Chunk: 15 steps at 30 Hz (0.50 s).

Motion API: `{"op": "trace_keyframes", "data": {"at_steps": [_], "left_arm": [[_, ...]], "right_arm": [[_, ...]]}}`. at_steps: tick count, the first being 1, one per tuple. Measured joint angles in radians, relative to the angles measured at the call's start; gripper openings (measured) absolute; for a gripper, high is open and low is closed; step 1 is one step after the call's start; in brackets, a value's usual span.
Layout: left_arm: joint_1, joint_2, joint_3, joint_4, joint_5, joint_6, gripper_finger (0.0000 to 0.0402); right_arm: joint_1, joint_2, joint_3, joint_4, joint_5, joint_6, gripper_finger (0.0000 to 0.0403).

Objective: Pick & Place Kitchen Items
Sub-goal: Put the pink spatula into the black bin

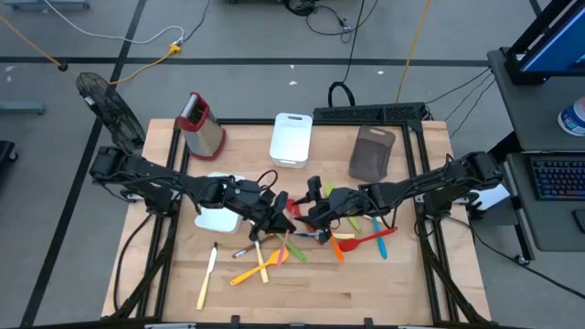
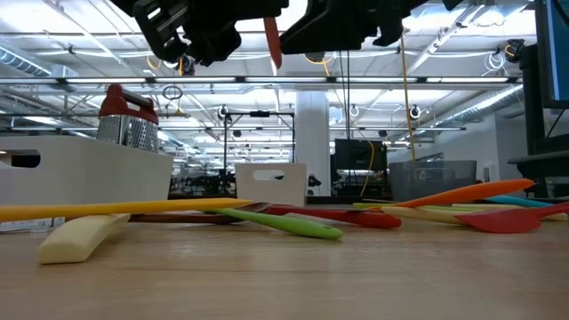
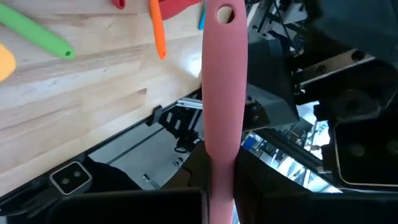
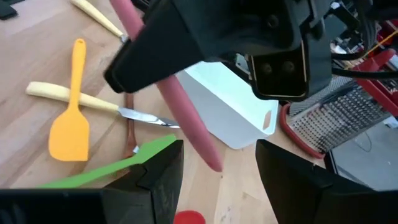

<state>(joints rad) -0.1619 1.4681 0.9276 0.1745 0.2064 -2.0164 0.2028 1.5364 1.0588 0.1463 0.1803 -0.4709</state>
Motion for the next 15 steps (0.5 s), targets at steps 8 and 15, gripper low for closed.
{"op": "trace_keyframes", "data": {"at_steps": [8, 15], "left_arm": [[0.003, 0.0, 0.0, 0.019, -0.009, -0.025, 0.0025], [0.003, 0.052, 0.019, 0.087, -0.027, -0.023, 0.0025]], "right_arm": [[0.0, 0.0, 0.0, 0.004, -0.002, -0.012, 0.0196], [0.001, 0.0, -0.005, 0.016, -0.047, -0.026, 0.0196]]}}
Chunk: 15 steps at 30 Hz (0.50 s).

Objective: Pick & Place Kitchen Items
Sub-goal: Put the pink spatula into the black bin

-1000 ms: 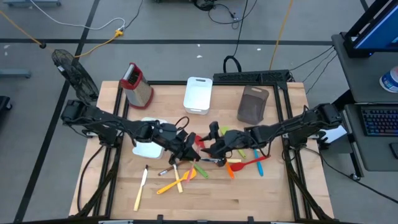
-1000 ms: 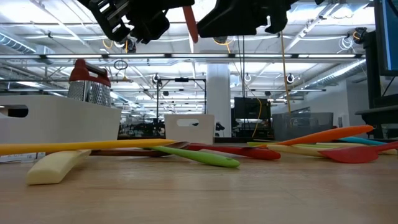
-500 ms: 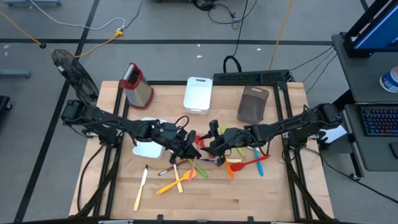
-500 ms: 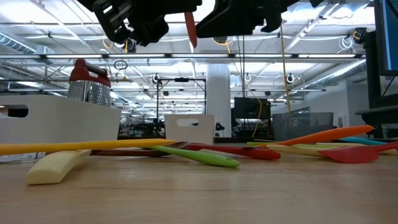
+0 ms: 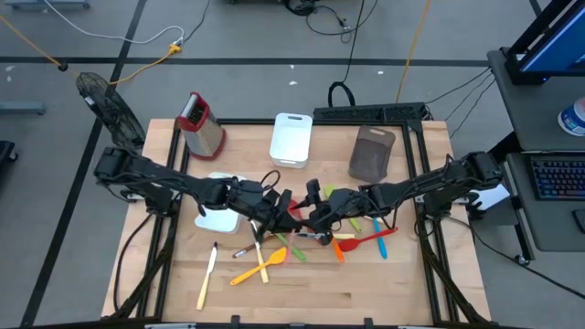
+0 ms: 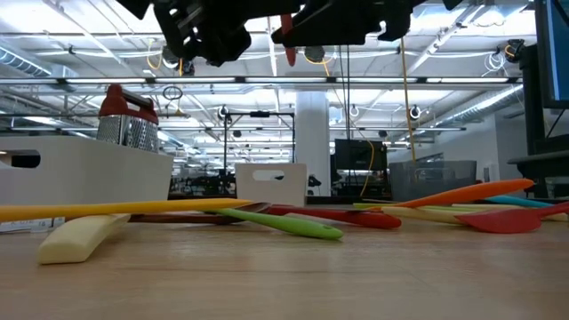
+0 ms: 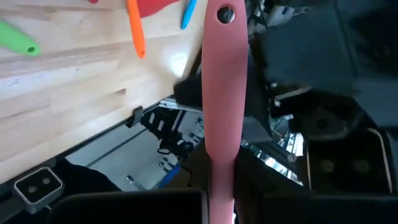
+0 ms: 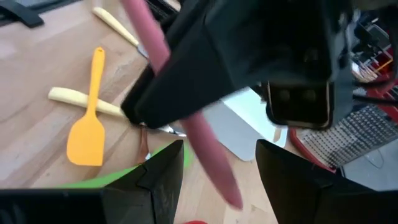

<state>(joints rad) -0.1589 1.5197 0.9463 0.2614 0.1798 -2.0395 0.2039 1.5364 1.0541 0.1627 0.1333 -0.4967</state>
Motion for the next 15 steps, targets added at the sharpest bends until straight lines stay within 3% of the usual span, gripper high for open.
{"op": "trace_keyframes", "data": {"at_steps": [15], "left_arm": [[-0.012, 0.0, 0.002, -0.005, 0.085, 0.029, 0.0025]], "right_arm": [[-0.006, 0.0, -0.004, -0.024, -0.008, -0.011, 0.0195]]}}
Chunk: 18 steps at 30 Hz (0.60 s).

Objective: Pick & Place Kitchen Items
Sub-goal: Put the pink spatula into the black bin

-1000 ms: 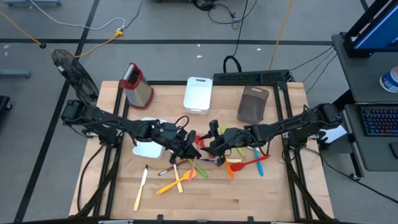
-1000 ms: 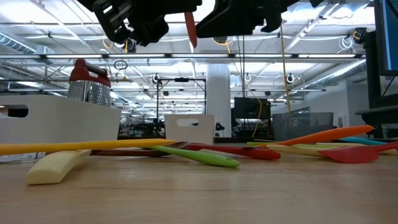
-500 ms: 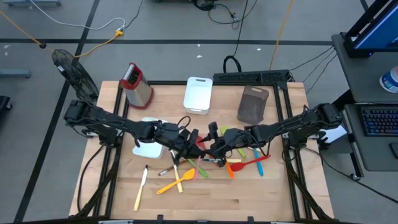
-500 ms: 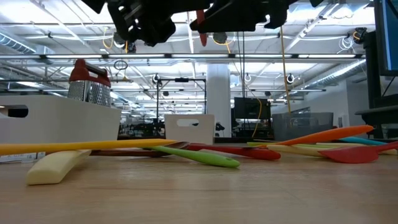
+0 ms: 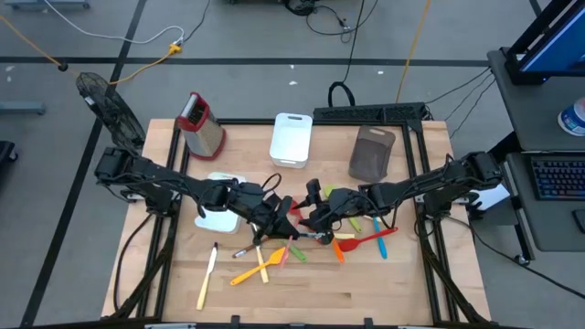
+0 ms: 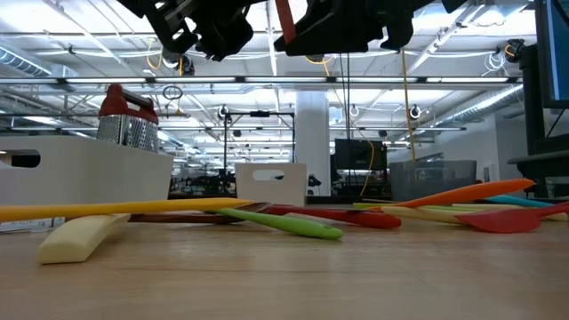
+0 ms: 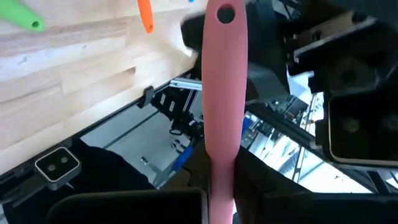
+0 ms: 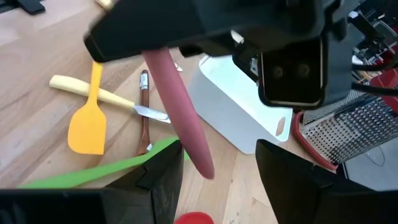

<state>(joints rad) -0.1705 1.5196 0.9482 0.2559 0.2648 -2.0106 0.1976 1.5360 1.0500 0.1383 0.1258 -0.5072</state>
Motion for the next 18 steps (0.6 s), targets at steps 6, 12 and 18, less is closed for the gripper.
{"op": "trace_keyframes", "data": {"at_steps": [6, 12, 18], "left_arm": [[0.001, 0.0, 0.0, -0.022, -0.003, -0.007, 0.0025], [0.007, 0.0, 0.0, -0.02, -0.001, -0.004, 0.0025], [0.007, 0.0, 0.0, 0.016, 0.007, 0.011, 0.0025]], "right_arm": [[0.0, 0.0, 0.0, 0.007, -0.026, 0.037, 0.0171], [0.0, 0.0, 0.0, 0.006, -0.027, 0.042, 0.0151], [0.0, 0.0, 0.0, 0.008, -0.076, 0.043, 0.0139]]}}
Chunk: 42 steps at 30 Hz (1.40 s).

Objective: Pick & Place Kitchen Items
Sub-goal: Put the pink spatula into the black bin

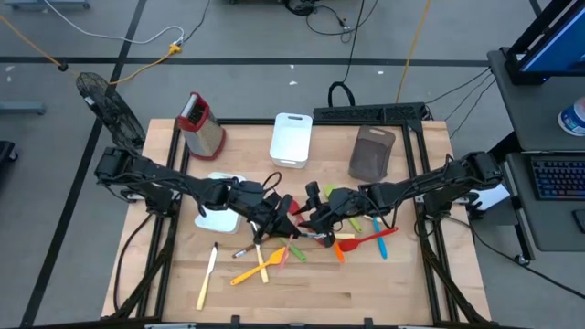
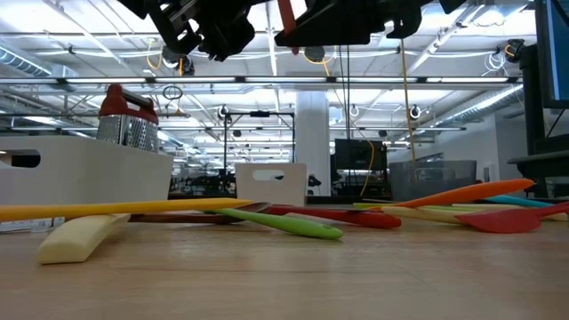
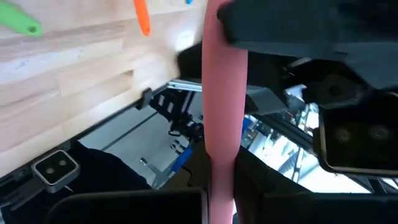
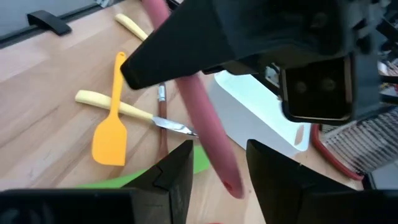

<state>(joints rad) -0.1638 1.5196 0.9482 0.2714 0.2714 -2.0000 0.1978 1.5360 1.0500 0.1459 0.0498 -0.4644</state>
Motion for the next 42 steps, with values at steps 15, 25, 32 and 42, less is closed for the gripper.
{"op": "trace_keyframes", "data": {"at_steps": [15, 25, 32, 42], "left_arm": [[0.0, 0.018, 0.0, -0.003, 0.02, 0.015, 0.0024], [0.002, 0.03, 0.0, 0.011, 0.043, 0.019, 0.0024], [0.002, 0.031, 0.0, 0.007, 0.026, 0.041, 0.0024], [0.002, 0.032, 0.0, 0.012, -0.012, 0.052, 0.0096]], "right_arm": [[-0.002, 0.001, 0.0, -0.006, -0.008, 0.001, 0.008], [-0.001, 0.002, 0.0, -0.018, -0.03, 0.009, 0.0027], [-0.002, 0.001, 0.0, -0.042, -0.028, 0.048, 0.0023], [-0.002, 0.0, 0.0, -0.05, -0.023, 0.056, 0.0023]]}}
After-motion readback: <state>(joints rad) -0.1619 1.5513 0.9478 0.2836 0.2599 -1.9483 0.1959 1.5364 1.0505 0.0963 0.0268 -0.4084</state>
